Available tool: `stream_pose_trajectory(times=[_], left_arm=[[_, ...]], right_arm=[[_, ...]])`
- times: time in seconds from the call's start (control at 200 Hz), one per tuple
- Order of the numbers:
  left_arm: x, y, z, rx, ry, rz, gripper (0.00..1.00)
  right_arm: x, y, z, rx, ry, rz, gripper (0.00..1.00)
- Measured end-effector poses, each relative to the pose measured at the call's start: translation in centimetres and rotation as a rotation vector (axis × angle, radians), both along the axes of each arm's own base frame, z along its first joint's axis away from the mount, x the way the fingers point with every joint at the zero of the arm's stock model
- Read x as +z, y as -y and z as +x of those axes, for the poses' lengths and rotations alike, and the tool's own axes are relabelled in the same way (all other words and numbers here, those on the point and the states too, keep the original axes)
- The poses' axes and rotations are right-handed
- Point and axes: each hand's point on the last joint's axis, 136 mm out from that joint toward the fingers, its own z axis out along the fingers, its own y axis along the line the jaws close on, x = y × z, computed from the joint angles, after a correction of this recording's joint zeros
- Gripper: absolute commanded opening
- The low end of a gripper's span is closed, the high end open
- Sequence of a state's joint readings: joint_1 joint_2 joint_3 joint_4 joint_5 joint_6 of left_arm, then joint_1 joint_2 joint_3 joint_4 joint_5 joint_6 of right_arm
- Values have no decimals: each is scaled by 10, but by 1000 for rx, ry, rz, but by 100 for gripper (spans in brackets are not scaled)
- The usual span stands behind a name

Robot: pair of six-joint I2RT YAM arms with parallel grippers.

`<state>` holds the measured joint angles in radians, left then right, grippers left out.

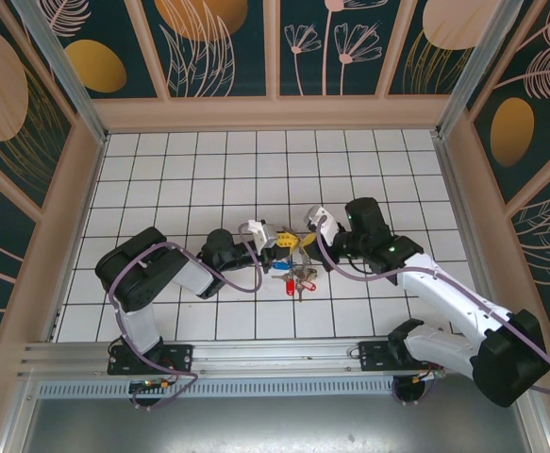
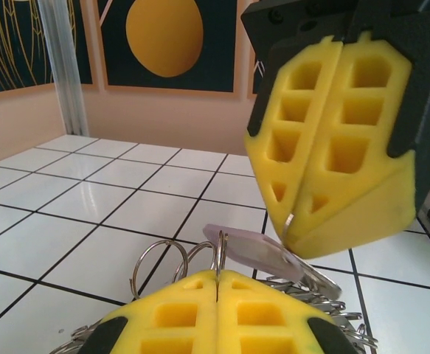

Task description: Put the keys on the keyring

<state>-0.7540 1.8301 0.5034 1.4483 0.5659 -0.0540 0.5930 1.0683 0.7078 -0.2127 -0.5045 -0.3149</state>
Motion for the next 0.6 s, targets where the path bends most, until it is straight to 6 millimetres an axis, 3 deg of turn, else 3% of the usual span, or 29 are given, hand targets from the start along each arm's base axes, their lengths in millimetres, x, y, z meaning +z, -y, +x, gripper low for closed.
stream_pose_trajectory(times=[0.17,0.245,0.455,0.52,0.601], left_arm=[[-1,-2,6,35,-6,2,0],[-3,-3,9,56,-13,11,0],[-4,-4,13,78,-17,24,0],[-5,-4,13,78,-19,26,0],[-5,-4,13,78,-21,27,0]], right_arm=[[-2,6,9,-58,24,-28,0],[-4,18,16,-109,44,-66,0],[-9,103,66,-404,8,-237,0],[-19,114,73,-445,-26,-301,0],[-48,120,73,-450,-116,-378,0]])
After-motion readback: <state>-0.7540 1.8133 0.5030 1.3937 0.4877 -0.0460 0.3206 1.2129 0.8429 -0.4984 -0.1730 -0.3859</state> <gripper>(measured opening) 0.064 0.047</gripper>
